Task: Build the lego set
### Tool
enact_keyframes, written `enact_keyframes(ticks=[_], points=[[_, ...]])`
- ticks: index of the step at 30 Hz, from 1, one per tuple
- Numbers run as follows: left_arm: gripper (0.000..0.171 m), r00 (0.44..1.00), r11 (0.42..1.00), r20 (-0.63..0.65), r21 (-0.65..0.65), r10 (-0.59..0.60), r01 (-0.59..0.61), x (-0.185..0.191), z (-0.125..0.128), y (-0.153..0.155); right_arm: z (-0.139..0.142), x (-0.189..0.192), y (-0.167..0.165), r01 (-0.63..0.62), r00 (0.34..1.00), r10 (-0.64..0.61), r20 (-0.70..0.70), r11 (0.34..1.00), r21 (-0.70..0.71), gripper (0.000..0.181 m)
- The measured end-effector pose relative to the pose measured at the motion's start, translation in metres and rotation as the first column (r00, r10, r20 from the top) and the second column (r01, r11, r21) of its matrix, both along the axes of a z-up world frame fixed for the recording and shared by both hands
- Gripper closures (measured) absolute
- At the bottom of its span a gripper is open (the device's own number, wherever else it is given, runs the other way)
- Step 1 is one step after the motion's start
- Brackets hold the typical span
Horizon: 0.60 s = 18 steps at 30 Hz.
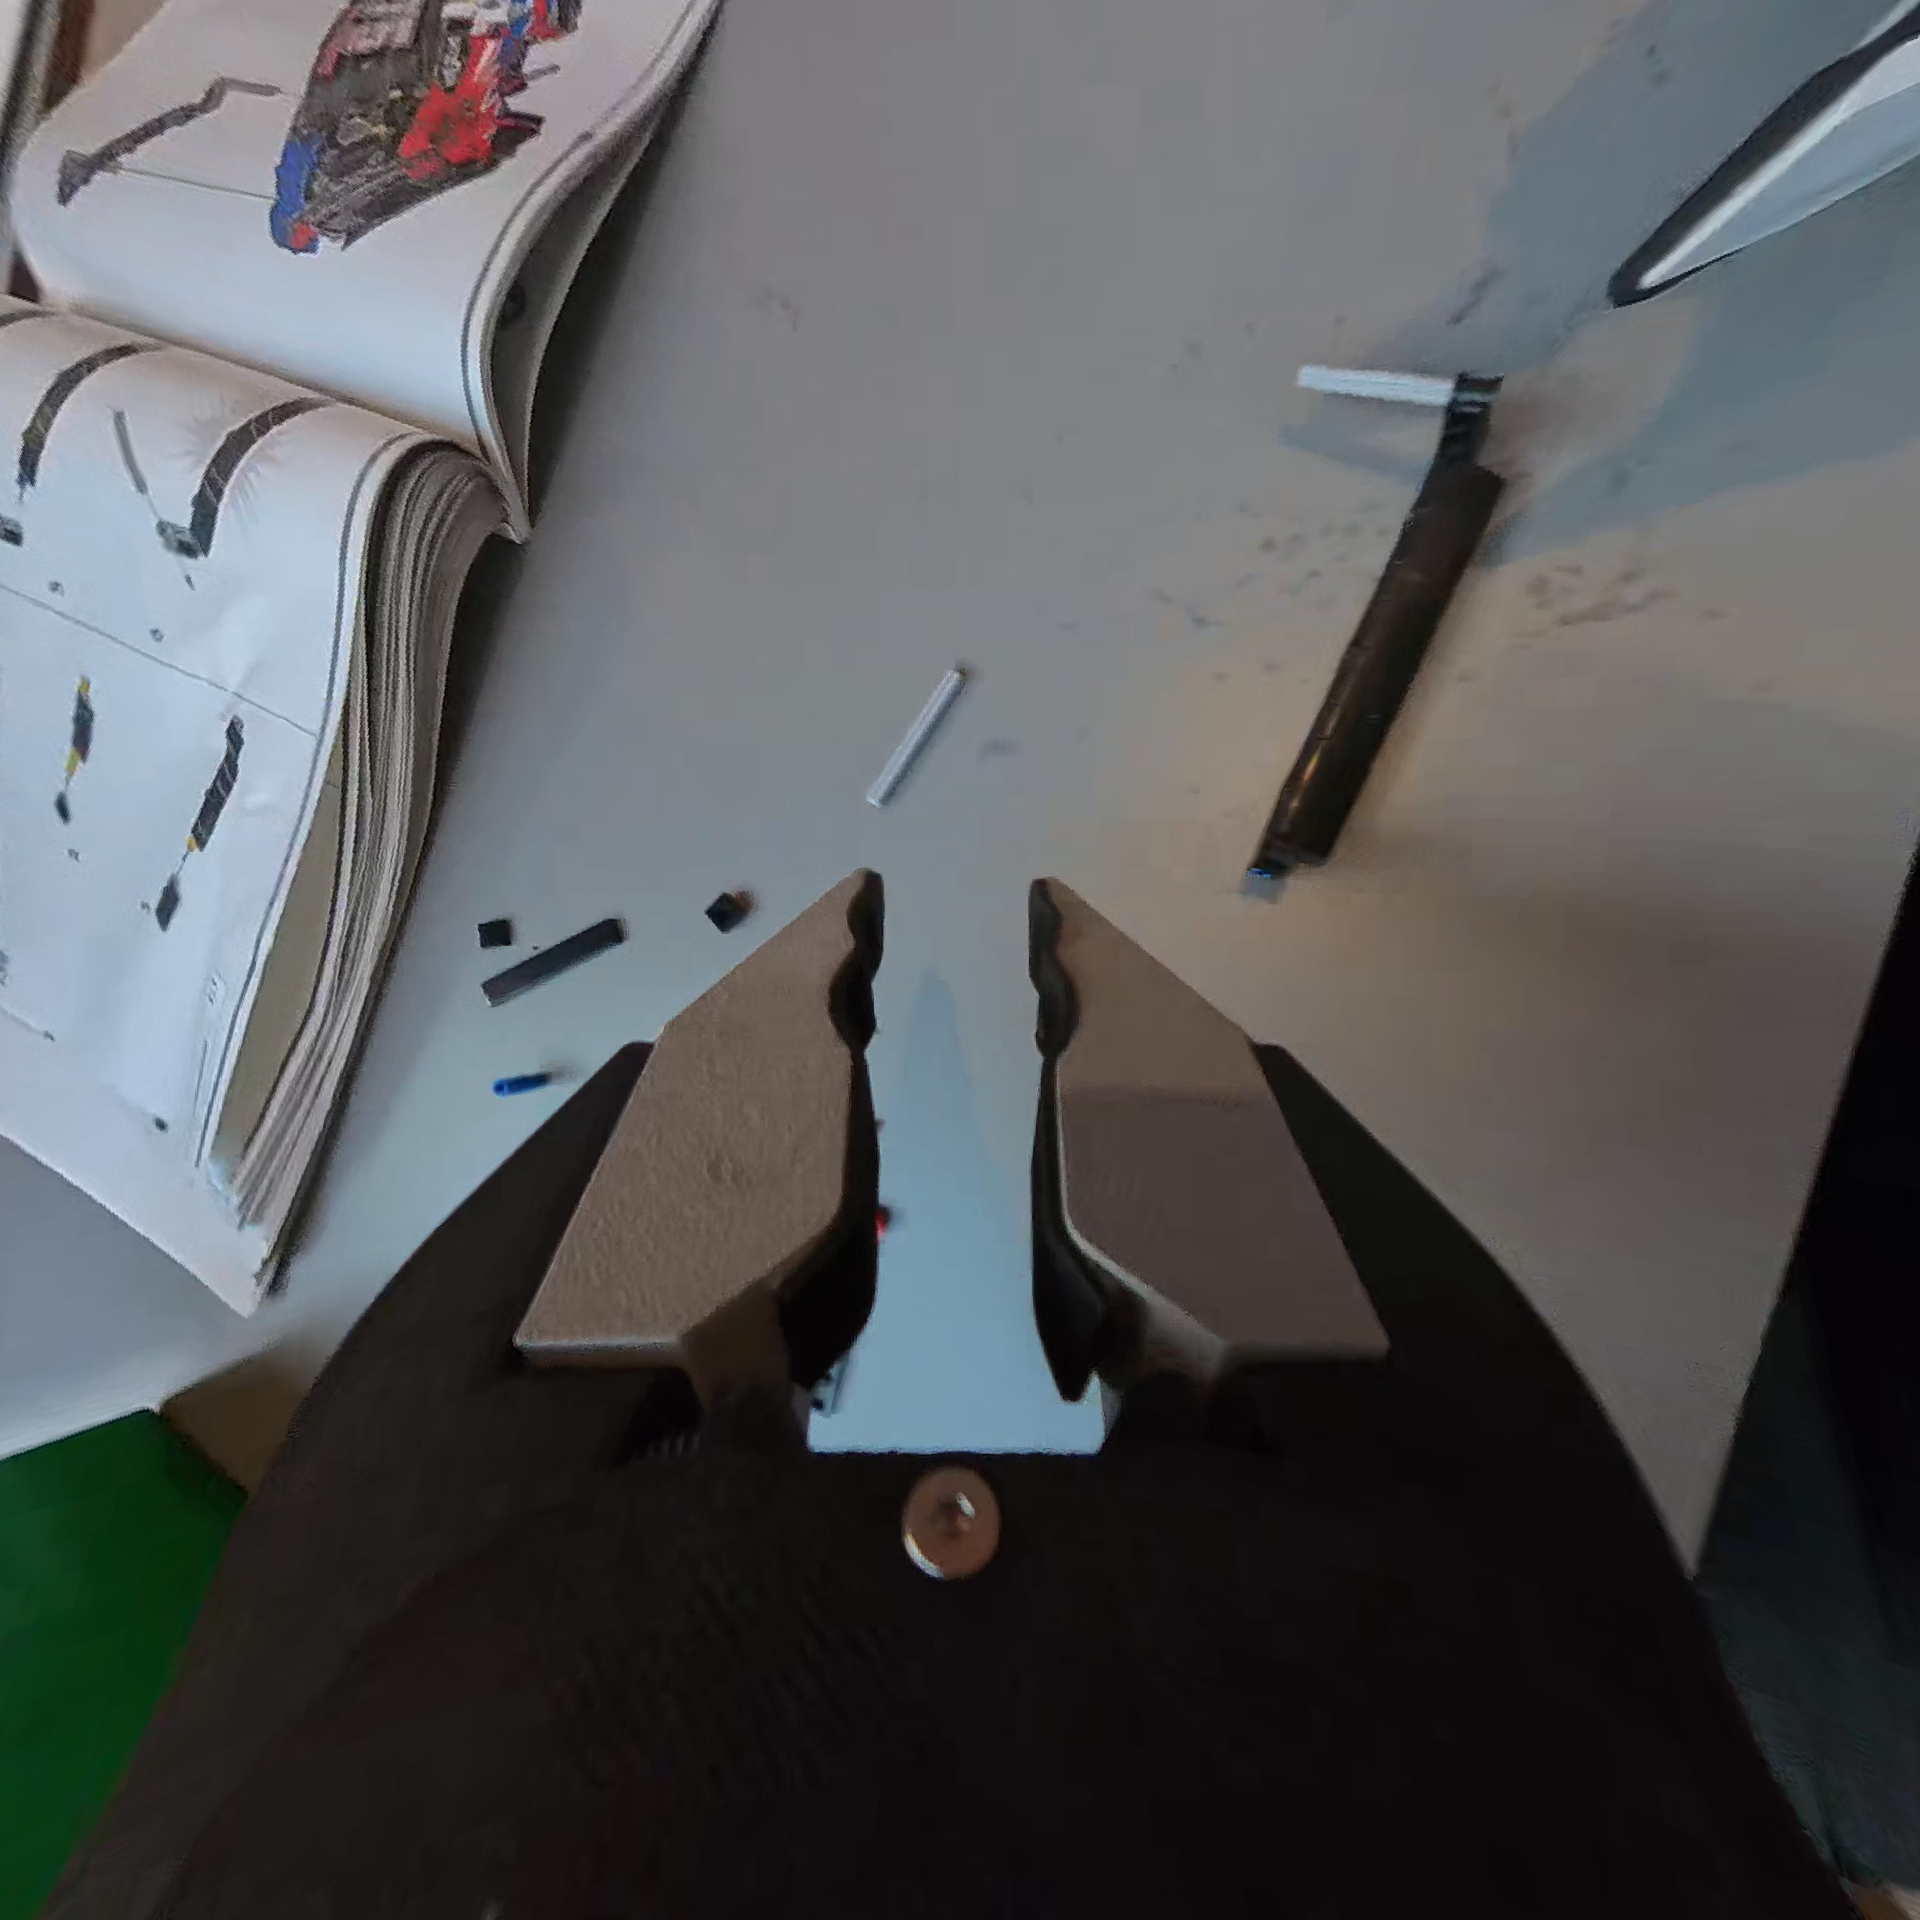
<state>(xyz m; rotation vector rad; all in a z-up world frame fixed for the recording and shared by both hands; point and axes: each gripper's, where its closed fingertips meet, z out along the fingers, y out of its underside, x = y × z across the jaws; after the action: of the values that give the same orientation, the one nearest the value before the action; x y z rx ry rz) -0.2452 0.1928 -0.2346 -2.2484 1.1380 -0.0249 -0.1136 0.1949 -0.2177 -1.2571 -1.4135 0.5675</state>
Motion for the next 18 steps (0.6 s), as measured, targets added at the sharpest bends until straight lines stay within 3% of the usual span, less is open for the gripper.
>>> enact_keyframes(ticks=[6,11,13,18], points=[[0.147,0.981,0.977,-0.07,-0.127,-0.183,0.173,0.002,-0.021,0.038,0.001,-0.004,0.002,0.004,1.0,-0.004,-0.014,0.999,0.049,0.134],[0.147,0.947,0.932,-0.102,-0.239,-0.304,0.273,0.005,-0.041,0.04,0.005,-0.002,-0.001,-0.008,0.999,0.011,-0.041,0.998,0.064,0.137],[0.148,0.94,0.917,-0.113,-0.283,-0.322,0.28,0.005,-0.05,0.038,0.008,-0.001,0.0,-0.01,0.998,0.013,-0.061,0.998,0.055,0.138],[0.171,0.965,0.92,-0.073,-0.326,-0.252,0.216,0.007,-0.053,0.04,0.012,0.001,0.0,-0.021,0.996,0.024,-0.088,0.999,0.034,0.139]])
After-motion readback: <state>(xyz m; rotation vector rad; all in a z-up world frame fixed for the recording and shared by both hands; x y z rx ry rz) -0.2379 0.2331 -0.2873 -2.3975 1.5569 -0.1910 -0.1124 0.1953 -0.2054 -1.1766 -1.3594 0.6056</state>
